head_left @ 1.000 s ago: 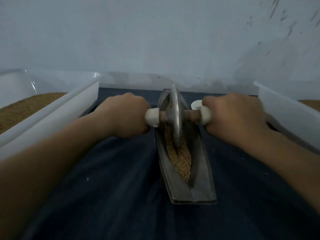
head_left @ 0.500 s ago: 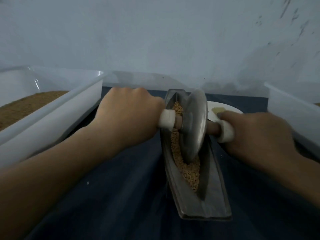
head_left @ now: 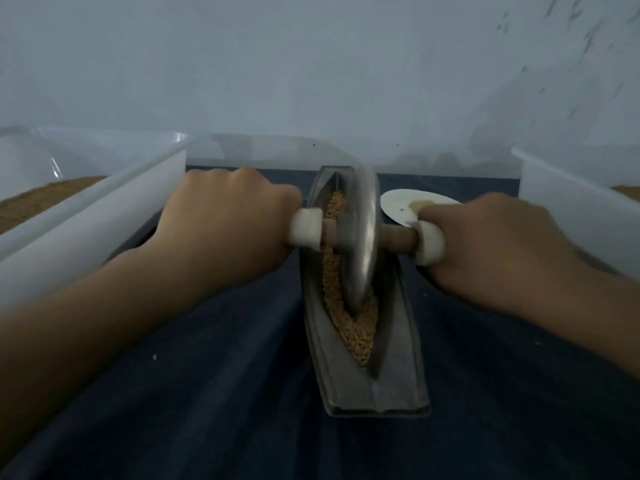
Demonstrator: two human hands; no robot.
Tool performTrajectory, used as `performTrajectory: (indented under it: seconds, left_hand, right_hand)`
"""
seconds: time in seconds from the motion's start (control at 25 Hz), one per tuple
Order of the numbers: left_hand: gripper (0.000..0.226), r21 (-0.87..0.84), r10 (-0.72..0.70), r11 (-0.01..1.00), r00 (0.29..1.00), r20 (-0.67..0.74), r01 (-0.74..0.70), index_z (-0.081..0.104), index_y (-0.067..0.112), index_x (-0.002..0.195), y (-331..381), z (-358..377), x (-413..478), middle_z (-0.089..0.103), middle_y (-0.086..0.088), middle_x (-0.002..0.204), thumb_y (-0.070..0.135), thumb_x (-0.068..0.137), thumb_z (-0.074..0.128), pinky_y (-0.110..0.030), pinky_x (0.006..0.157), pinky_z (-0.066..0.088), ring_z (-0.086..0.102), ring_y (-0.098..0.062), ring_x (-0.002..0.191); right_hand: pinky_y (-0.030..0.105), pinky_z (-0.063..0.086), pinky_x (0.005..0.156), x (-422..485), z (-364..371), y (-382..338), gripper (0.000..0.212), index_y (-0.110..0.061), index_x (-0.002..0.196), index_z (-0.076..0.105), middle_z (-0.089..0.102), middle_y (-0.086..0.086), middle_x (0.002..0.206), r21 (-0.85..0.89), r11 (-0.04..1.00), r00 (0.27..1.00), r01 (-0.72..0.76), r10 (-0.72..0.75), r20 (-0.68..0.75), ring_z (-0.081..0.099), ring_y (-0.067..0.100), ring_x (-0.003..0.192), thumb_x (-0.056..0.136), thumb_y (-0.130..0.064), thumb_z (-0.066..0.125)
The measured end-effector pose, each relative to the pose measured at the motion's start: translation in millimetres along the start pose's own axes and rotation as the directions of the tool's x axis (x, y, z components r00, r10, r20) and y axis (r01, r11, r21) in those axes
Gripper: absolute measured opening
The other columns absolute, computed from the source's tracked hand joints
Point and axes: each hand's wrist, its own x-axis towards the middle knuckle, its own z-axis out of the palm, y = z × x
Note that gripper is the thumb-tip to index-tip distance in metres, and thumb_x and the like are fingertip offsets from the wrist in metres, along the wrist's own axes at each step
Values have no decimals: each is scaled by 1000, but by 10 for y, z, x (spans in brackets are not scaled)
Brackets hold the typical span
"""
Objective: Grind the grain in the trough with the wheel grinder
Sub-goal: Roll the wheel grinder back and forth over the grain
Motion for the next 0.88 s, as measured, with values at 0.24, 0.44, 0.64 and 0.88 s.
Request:
performTrajectory:
  seconds: [0.24, 0.44, 0.64, 0.88]
  left_hand:
    - [17, -77, -220, 966, 943, 249, 246, 60, 27, 86, 83, 226, 410, 45, 3, 71, 43, 86, 58, -32, 56, 34, 50, -23, 66]
    - [16, -314, -11, 946, 975, 222, 83, 47, 42, 66, -40, 18, -211, 47, 15, 55, 57, 64, 48, -21, 43, 32, 51, -8, 49]
    - [15, -191, -140, 958, 931, 338, 213, 61, 35, 87, 16, 177, 241, 57, 7, 77, 47, 82, 55, -32, 57, 41, 57, -22, 68]
    - [10, -150, -14, 987, 953, 302, 62, 59, 32, 81, 2, 17, 233, 47, 9, 67, 41, 79, 58, -28, 51, 35, 48, -19, 58]
  right_hand:
    - [28, 36, 57, 673, 119, -122, 15, -30, 86, 59, 51, -5, 75, -19, 984, 959, -179, 178, 221, 48, 21, 68, 85, -42, 68]
    - [15, 11, 48, 100, -144, -52, 24, -32, 64, 33, 20, -14, 48, -82, 989, 990, 120, -125, -60, 15, 4, 41, 60, -42, 55]
    - [21, 19, 48, 463, 95, -133, 22, -31, 75, 50, 47, -9, 62, -95, 994, 995, -45, 53, 87, 44, 19, 54, 78, -43, 68]
    - [28, 39, 49, 260, 22, -65, 10, -38, 79, 51, 51, -11, 63, 31, 996, 977, -84, 77, 201, 51, 17, 56, 80, -46, 57]
